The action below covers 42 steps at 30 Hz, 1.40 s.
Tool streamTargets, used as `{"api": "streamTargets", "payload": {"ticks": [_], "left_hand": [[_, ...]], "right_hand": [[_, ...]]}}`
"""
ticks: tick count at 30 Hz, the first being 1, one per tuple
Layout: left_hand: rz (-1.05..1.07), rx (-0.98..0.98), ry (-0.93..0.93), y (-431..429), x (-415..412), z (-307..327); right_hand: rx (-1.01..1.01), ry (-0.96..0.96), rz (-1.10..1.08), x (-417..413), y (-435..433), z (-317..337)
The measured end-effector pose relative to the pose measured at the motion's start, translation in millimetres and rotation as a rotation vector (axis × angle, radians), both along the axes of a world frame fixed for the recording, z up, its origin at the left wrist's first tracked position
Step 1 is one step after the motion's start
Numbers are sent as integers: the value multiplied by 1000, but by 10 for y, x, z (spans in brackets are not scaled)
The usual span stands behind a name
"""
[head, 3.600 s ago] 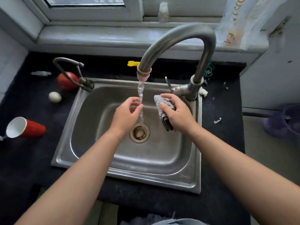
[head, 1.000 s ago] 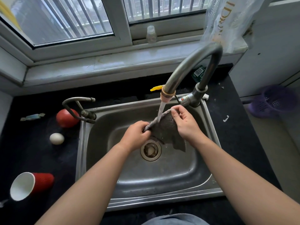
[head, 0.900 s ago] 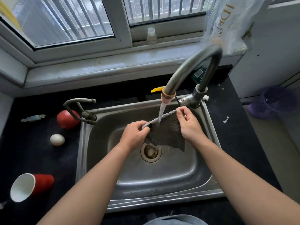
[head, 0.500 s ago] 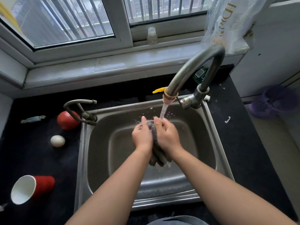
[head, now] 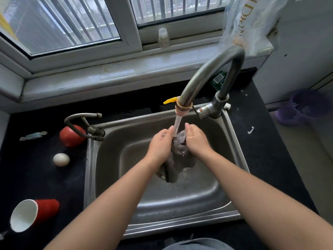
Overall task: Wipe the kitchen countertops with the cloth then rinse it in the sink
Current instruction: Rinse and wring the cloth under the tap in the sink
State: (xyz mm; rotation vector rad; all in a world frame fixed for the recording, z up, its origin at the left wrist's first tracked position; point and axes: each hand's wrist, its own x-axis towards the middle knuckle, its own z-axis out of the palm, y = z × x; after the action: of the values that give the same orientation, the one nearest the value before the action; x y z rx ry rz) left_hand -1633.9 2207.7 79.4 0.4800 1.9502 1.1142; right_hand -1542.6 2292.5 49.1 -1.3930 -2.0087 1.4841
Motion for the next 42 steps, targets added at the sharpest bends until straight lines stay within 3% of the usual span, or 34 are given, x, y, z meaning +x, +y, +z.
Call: {"api": "streamTargets", "payload": {"ticks": [3, 6, 8, 12, 15, 17, 18, 20, 24, 26, 29, 32, 34, 37, 40, 42], "left_hand": [[-116, -48, 152, -153, -141, -37], [-278, -122, 365, -265, -227, -84], [-292, -124, 457, -288, -250, -93], [-181, -135, 461, -251, -232, -95], [-68, -96, 266, -187, -131, -118], [-22, -65, 12, -130, -30, -107], [-26, -66, -26, -116, 6, -114], [-11, -69, 61, -111, 28, -134], [83, -5, 127, -165, -41, -124], [31, 26, 125, -172, -60, -93], [-43, 132, 24, -142, -75, 1], [-41, 209, -32, -150, -145, 52], [20, 164, 49, -197, -195, 17], [142, -43, 112, -246, -211, -104], [287, -127, -303, -158, -119, -82], [289, -147, -458, -85, -62, -67]], "right_hand": [[-189, 38, 87, 104, 134, -9], [-125, 0, 269, 278, 225, -5], [-62, 21, 256, 343, 262, 12], [-113, 112, 144, 382, 227, 33], [-173, 173, 55, 300, 27, 73], [-161, 185, 137, 209, -132, 115], [-155, 172, 213, 168, -205, 131], [-221, 191, 290, 136, -291, 134], [-254, 170, 63, 253, -238, 53], [-197, 62, 135, 318, -193, -29], [-233, 56, 321, 296, -158, -97], [-154, 49, 308, 235, -107, -93], [-133, -12, 238, 218, -91, -58], [-190, 61, 124, 182, -138, -13], [-138, 110, 156, 150, -205, 74], [-174, 190, 179, 135, -245, 95]]}}
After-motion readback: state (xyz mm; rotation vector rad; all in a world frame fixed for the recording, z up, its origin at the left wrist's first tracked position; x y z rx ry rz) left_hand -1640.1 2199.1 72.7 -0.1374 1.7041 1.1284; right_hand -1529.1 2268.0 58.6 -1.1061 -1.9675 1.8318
